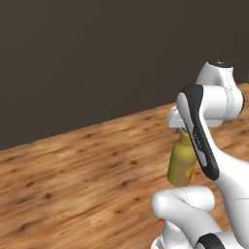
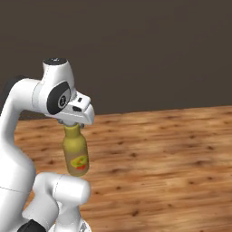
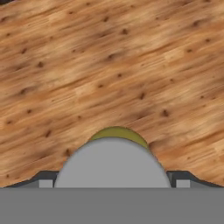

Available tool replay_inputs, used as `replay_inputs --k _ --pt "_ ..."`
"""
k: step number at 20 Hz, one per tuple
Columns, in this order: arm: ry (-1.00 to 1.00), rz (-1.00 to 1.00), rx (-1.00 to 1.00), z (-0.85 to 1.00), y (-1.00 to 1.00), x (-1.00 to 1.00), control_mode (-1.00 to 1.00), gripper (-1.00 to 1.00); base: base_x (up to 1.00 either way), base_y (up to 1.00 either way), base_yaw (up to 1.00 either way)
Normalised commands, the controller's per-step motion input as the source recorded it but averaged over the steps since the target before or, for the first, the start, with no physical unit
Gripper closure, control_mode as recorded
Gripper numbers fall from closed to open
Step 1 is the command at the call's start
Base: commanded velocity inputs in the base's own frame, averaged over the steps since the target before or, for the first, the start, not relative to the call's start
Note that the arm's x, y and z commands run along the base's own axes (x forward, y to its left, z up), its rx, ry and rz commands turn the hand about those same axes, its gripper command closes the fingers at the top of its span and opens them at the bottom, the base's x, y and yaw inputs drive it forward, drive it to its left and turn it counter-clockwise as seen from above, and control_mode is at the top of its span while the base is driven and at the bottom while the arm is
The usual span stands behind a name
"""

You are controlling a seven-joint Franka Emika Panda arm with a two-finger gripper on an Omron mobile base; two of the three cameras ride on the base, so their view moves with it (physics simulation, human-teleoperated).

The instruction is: There is a wine glass and glass cup on the dining counter. Place the wine bottle next to the wine glass and the juice bottle next to the glass cup.

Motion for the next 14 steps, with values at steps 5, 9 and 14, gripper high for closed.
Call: replay_inputs --k 5,9,14 --pt "0.00 0.00 0.00 0.00 0.00 0.00 1.00 1.00 0.69 0.13 -0.30" --pt "0.00 0.00 0.00 0.00 0.00 0.00 1.00 1.00 0.66 0.14 -0.35" --pt "0.00 0.00 0.00 0.00 0.00 0.00 1.00 1.00 0.66 0.14 -0.36"
